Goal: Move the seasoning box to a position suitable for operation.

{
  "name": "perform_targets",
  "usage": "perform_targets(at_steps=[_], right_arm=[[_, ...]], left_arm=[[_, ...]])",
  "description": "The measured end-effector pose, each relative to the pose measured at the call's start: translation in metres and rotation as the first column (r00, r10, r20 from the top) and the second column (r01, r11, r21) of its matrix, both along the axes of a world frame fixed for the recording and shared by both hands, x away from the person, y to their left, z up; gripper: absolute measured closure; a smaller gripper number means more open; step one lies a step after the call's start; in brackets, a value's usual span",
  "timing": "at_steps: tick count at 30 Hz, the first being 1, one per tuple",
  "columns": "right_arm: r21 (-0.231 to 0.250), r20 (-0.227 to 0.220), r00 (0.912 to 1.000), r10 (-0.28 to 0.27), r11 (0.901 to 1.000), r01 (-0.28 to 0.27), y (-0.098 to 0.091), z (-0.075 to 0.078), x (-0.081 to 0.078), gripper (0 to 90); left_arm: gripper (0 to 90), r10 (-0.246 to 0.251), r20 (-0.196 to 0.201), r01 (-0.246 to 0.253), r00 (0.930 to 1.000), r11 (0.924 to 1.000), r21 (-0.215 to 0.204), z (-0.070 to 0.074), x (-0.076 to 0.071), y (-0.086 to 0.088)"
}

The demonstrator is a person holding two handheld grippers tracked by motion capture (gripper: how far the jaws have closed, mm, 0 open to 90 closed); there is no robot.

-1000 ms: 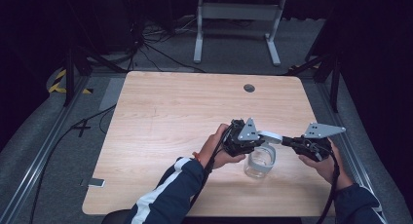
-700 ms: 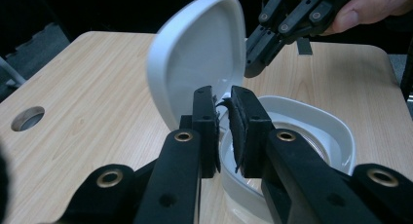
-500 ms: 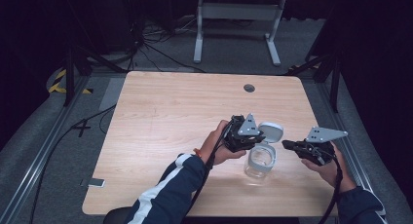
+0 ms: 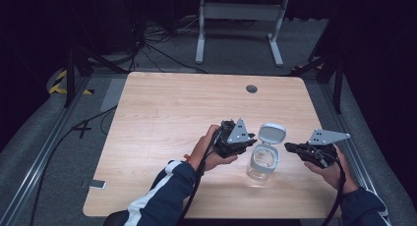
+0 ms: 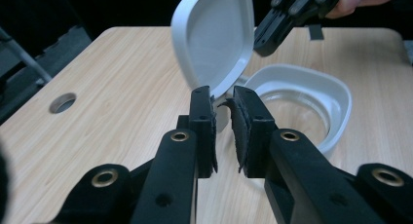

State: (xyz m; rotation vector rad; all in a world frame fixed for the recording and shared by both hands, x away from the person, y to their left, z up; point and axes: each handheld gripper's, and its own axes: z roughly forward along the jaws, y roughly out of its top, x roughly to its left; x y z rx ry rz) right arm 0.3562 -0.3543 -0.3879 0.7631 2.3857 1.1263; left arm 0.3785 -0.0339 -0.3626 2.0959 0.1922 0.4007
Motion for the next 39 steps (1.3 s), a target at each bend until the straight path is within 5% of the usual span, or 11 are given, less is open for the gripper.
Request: perform_targets(at_steps=[11, 18, 26, 33, 37, 39], right_arm=[[-0.021, 0.007, 0.9999, -0.012, 0.9997, 0.012, -0.002, 0.000, -0.002, 87.0], [-0.036, 0.007, 0.9999, -0.008, 0.9993, 0.008, 0.000, 0.001, -0.004, 87.0], [-0.049, 0.010, 0.9999, -0.010, 0.9987, 0.011, 0.000, 0.002, -0.004, 86.8], [-0.057, 0.004, 1.0000, -0.005, 0.9983, 0.005, -0.004, -0.001, -0.005, 85.5], [-0.068, -0.005, 1.0000, -0.007, 0.9977, 0.007, -0.005, -0.004, -0.006, 84.6], [-0.069, -0.002, 1.0000, -0.007, 0.9976, 0.006, -0.007, -0.004, -0.007, 84.2]], left_arm=[[72.0, 0.069, 0.014, -0.070, 0.9975, 0.9939, 0.086, -0.015, -0.004, 0.049], [63.4, 0.151, -0.003, -0.149, 0.9885, 0.9788, 0.140, -0.031, -0.007, 0.091], [58.3, 0.270, -0.032, -0.258, 0.9623, 0.9444, 0.203, -0.050, -0.016, 0.142], [46.7, 0.368, -0.061, -0.343, 0.9279, 0.9071, 0.243, -0.071, -0.024, 0.184], [40.8, 0.425, -0.086, -0.390, 0.9012, 0.8814, 0.266, -0.084, -0.031, 0.205], [38.5, 0.441, -0.103, -0.401, 0.8916, 0.8749, 0.271, -0.089, -0.033, 0.213]])
